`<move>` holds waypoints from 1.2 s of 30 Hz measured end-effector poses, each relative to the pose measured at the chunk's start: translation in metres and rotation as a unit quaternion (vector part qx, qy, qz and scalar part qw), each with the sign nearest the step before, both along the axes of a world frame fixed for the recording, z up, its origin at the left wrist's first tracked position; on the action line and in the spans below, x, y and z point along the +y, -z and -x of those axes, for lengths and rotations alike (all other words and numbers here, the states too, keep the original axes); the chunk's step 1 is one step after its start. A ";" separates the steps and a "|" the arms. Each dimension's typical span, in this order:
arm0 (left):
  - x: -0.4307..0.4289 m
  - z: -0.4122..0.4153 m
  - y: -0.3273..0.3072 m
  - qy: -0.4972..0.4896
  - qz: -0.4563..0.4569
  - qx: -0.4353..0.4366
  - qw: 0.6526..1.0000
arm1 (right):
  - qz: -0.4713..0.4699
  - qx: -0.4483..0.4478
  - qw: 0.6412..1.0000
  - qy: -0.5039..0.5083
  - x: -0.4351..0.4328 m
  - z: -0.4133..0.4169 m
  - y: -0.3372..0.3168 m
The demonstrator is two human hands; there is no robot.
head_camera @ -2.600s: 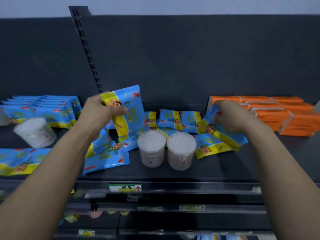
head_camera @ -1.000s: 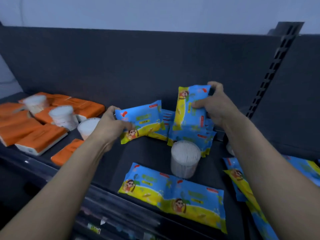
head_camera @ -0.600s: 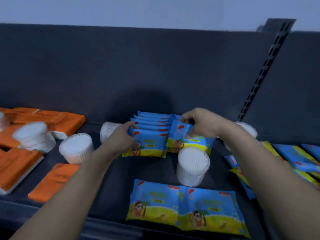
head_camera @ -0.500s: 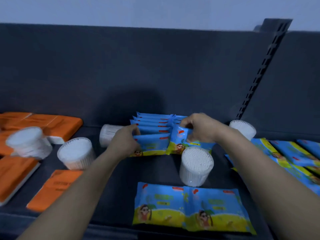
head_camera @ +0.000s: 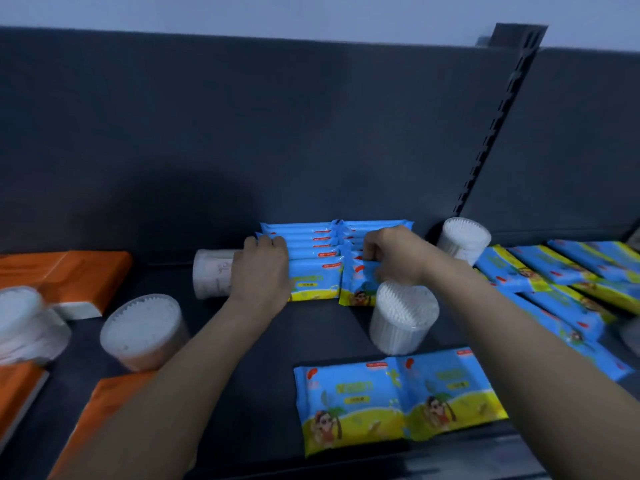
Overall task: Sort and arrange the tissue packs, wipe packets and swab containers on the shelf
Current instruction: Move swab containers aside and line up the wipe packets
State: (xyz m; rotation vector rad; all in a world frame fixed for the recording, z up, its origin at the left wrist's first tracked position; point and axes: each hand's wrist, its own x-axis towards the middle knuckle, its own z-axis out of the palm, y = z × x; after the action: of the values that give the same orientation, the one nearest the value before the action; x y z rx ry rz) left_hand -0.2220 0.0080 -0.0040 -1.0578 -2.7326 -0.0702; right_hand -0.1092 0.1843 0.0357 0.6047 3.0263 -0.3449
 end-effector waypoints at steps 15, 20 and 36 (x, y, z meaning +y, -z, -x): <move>-0.003 -0.056 -0.021 0.065 -0.049 -0.228 0.970 | 0.041 0.138 0.988 0.049 0.018 -0.067 -0.022; 0.003 -0.086 -0.008 0.094 0.140 -0.418 0.893 | 0.048 -0.130 0.990 0.017 0.024 -0.107 -0.014; -0.017 -0.129 -0.007 0.007 0.103 -0.308 0.946 | 0.110 -0.221 0.966 -0.079 0.026 -0.142 0.020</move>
State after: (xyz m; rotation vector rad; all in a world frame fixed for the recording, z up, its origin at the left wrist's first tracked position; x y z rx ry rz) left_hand -0.0931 -0.0089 0.0027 -1.2861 -3.3505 -0.1426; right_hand 0.0332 0.2100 0.0152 0.3607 2.5419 -0.4606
